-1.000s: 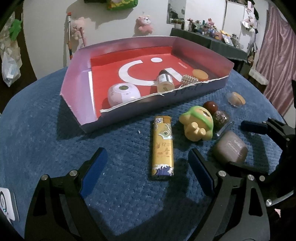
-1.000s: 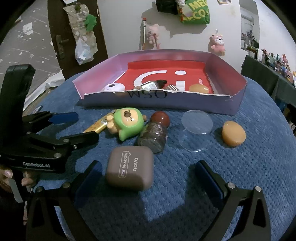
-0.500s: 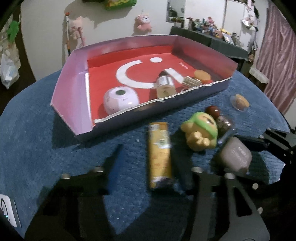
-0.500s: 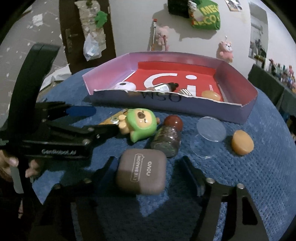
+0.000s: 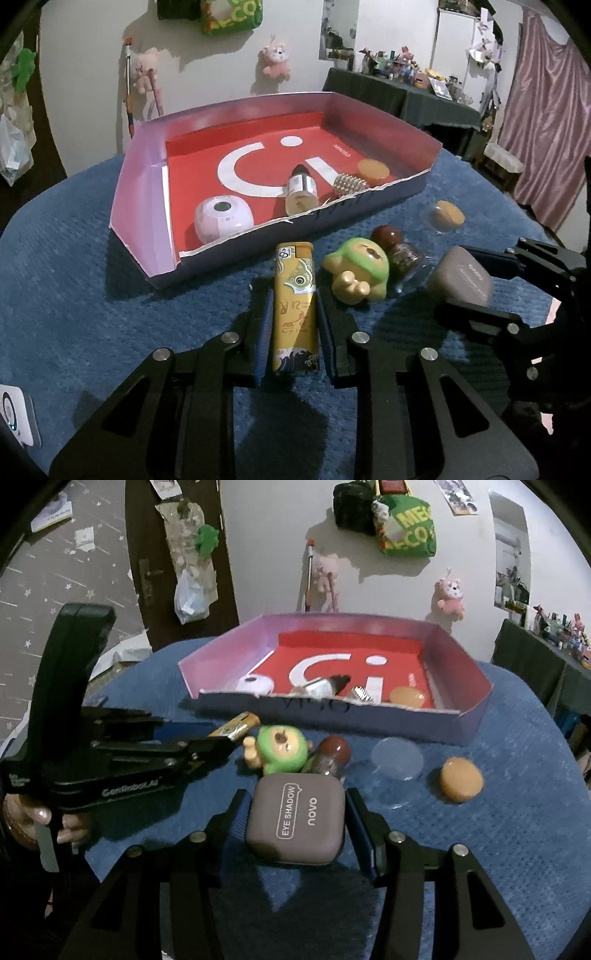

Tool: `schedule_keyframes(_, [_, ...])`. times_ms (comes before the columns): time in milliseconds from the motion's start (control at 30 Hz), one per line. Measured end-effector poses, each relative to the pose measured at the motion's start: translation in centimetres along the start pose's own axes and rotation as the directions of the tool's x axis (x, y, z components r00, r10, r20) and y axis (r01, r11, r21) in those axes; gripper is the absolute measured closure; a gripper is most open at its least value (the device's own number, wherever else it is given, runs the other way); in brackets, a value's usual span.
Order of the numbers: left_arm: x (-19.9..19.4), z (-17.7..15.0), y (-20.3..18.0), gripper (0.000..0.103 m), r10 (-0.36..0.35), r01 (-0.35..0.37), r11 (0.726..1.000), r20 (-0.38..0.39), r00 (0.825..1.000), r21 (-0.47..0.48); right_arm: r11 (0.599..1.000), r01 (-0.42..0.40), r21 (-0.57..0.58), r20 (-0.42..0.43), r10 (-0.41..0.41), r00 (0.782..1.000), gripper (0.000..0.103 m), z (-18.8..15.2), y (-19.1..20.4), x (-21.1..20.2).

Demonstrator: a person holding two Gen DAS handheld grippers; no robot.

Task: Organize rigid objects
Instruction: 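Lift the gold lighter with the left tool while the right tool grasps the eyeshadow case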

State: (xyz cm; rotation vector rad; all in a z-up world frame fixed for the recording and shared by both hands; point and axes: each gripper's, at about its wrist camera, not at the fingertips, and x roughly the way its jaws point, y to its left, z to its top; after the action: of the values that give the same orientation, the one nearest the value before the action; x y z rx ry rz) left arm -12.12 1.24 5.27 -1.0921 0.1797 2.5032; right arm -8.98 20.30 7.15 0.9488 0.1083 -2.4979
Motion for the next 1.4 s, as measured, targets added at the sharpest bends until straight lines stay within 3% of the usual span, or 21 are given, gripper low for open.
schedule_keyframes(900, [-1.7, 1.0, -0.4, 0.081, -0.032, 0.032, 0.999, 0.036, 0.999, -0.008, 1.000, -0.010, 0.027, 0.004, 0.010, 1.000, 0.048, 0.6, -0.9, -0.4])
schedule_keyframes(1033, [-2.1, 3.7, 0.4, 0.081, -0.046, 0.047, 0.999, 0.056, 0.997, -0.018, 0.999, -0.009, 0.034, 0.041, 0.008, 0.999, 0.049, 2.5, -1.5, -1.3])
schedule_keyframes(1200, [-0.2, 8.1, 1.7, 0.081, -0.077, 0.078, 0.997, 0.028, 0.997, -0.028, 1.000, 0.006, 0.010, 0.083, -0.007, 0.997, 0.048, 7.6, -3.2, -1.3])
schedule_keyframes(1300, [2.2, 10.4, 2.5, 0.081, -0.078, 0.078, 0.997, -0.012, 0.997, -0.031, 1.000, 0.024, -0.005, 0.059, -0.023, 0.998, 0.048, 10.7, -4.6, 0.5])
schedule_keyframes(1400, [5.3, 11.8, 3.4, 0.081, -0.028, 0.026, 0.999, -0.076, 0.997, -0.027, 0.998, 0.053, -0.025, 0.003, -0.053, 0.999, 0.048, 13.1, -6.0, 3.5])
